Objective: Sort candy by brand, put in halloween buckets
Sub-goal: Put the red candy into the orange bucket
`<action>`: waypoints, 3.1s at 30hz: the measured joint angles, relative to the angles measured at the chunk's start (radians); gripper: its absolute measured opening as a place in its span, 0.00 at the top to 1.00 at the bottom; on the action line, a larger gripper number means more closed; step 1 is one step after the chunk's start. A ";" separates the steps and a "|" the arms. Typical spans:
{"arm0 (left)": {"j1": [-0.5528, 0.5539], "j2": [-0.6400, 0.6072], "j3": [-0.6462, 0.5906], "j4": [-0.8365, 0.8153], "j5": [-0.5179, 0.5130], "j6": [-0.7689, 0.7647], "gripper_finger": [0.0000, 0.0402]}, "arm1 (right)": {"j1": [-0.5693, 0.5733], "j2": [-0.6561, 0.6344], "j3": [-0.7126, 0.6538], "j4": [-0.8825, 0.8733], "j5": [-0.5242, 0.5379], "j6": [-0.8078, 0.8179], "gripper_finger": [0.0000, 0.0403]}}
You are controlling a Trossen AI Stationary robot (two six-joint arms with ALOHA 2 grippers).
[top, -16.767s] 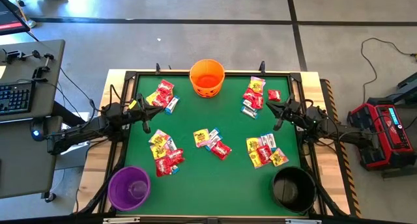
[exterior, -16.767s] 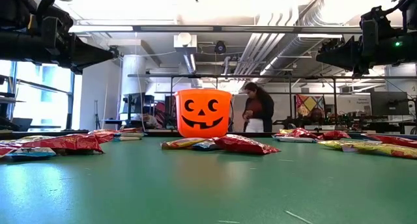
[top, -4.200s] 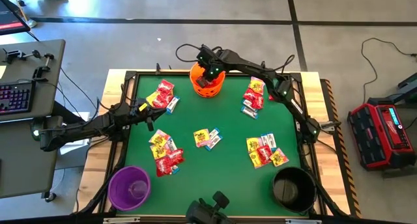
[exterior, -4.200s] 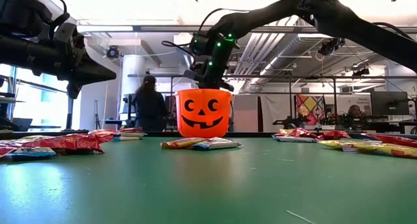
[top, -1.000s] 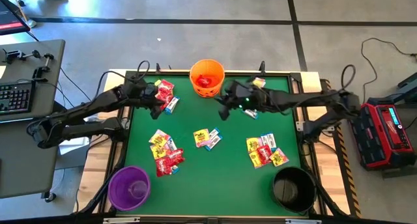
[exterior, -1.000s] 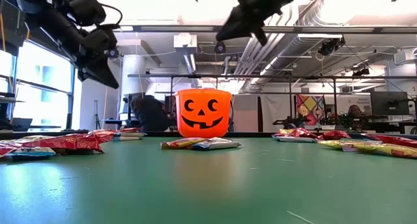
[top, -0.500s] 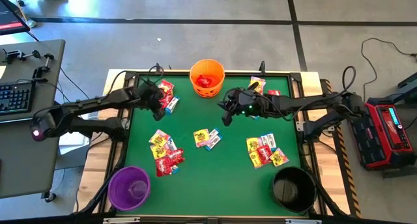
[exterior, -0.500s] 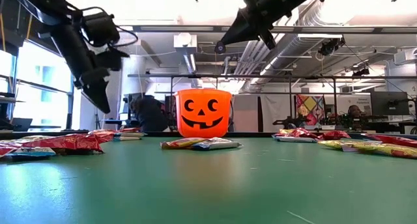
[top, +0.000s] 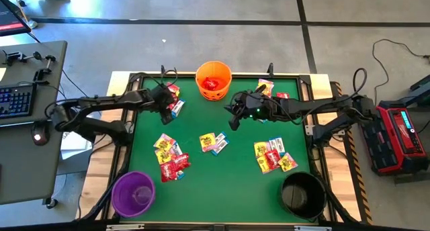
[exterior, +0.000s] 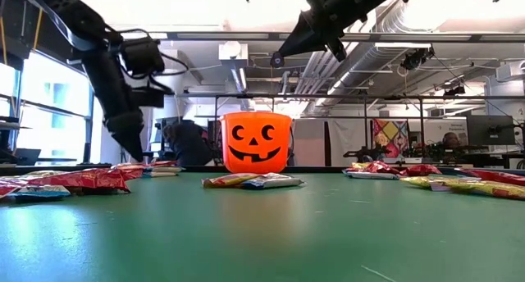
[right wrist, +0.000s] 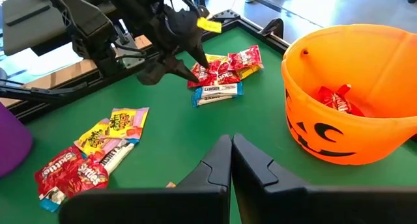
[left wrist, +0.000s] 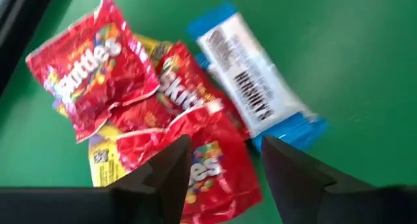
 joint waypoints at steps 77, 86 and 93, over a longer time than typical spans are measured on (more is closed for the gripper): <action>-0.029 0.685 1.212 -0.336 0.226 0.068 1.00 | 0.000 0.001 0.002 0.000 0.068 -0.015 1.00; -0.020 0.807 1.212 -0.326 0.222 0.099 1.00 | 0.000 0.001 0.002 0.000 0.088 -0.010 1.00; -0.018 0.861 1.212 -0.307 0.219 0.105 1.00 | 0.000 0.001 0.002 0.000 0.094 0.001 1.00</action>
